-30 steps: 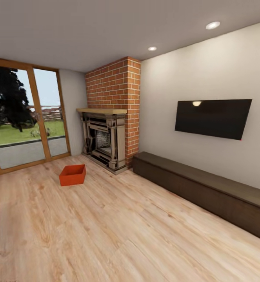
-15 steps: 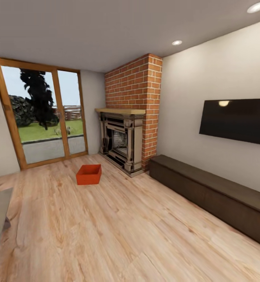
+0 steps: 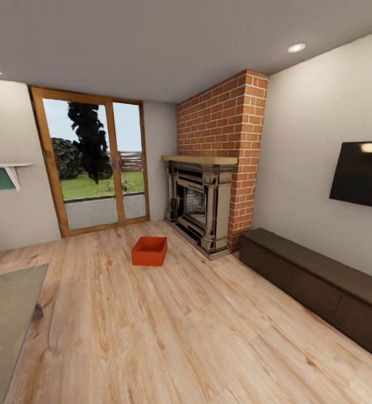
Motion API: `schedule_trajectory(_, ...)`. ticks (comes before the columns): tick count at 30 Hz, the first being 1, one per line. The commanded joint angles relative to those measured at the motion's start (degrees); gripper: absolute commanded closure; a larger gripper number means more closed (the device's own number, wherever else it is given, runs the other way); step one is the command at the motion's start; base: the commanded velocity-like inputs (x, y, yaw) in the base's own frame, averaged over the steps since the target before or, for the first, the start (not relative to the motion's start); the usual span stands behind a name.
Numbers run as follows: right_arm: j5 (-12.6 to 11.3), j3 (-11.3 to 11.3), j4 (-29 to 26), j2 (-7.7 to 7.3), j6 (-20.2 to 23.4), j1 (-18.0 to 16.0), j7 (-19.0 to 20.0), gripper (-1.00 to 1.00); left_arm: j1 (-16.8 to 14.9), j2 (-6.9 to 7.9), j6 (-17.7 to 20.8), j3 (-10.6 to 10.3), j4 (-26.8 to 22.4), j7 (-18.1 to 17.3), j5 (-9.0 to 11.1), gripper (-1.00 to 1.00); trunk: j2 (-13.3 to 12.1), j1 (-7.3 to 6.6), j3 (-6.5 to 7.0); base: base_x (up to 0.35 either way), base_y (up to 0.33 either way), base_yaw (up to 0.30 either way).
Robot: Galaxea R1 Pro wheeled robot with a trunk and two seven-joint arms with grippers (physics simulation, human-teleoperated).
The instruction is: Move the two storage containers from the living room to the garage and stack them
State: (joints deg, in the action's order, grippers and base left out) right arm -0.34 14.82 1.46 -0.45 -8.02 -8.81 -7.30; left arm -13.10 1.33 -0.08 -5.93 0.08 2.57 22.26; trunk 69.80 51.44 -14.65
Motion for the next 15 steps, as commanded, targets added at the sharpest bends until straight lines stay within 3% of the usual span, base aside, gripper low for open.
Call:
schedule_trajectory(1, -0.05, 0.30, 0.14, 0.01, -0.27, -0.06, -0.17, -1.00, -0.05, -0.01, -0.01, -0.49, 0.01, 0.15, 0.45, -1.00, 0.04, 0.04, -0.07, 0.323, 0.000, 0.282)
schedule_trajectory(15, -0.05, 0.30, 0.14, -0.01, -0.32, -0.06, -0.17, -1.00, -0.06, -0.01, -0.07, -0.49, 0.01, 0.15, 0.51, -1.00, 0.04, 0.04, -0.07, 0.323, 0.000, 0.266)
